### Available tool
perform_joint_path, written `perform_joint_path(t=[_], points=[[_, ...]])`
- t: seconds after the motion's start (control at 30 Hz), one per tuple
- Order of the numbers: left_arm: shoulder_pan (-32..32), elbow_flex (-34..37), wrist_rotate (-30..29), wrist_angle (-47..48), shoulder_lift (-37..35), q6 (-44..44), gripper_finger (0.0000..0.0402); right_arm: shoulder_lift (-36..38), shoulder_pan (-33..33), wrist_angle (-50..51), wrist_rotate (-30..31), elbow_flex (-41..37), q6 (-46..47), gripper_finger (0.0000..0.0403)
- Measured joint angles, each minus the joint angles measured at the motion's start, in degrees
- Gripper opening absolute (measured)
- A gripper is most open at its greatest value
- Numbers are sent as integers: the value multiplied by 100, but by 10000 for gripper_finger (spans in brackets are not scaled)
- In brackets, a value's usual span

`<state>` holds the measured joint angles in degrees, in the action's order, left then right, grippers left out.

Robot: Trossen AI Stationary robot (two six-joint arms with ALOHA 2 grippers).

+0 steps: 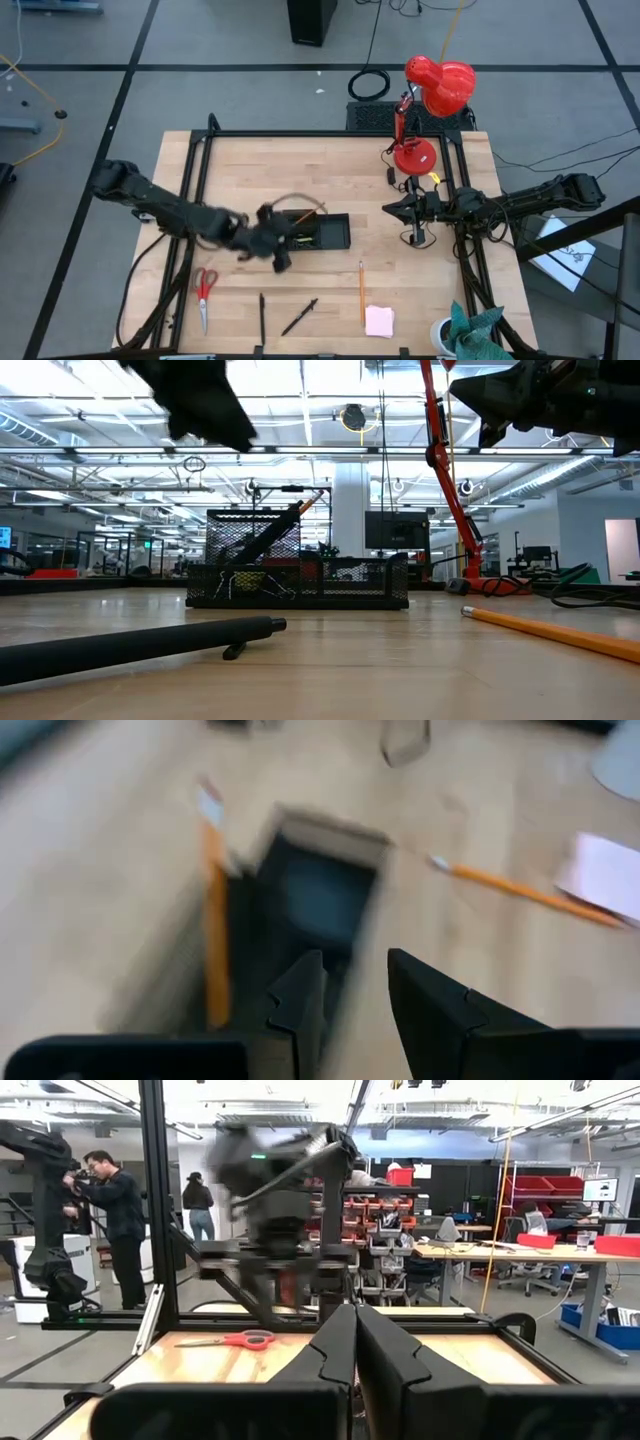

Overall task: Pick and place office supplies into organizer
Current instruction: Put the black pen into the mesh desk organizer

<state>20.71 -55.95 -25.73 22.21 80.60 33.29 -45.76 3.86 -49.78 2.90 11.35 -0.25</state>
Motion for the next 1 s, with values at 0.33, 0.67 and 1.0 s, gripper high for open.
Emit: perform_joint_path(t=[0.33, 0.67, 1.0], points=[[1741, -1172, 1164, 1212, 1600, 3165, 117, -2, 0, 72, -2, 0, 111, 4], [2542, -1197, 1809, -501, 2750, 4024, 117, 0, 0, 94, -4, 0, 157, 4], [3044, -1197, 1546, 55, 2821, 5240, 117, -2, 0, 113, -2, 0, 157, 4]])
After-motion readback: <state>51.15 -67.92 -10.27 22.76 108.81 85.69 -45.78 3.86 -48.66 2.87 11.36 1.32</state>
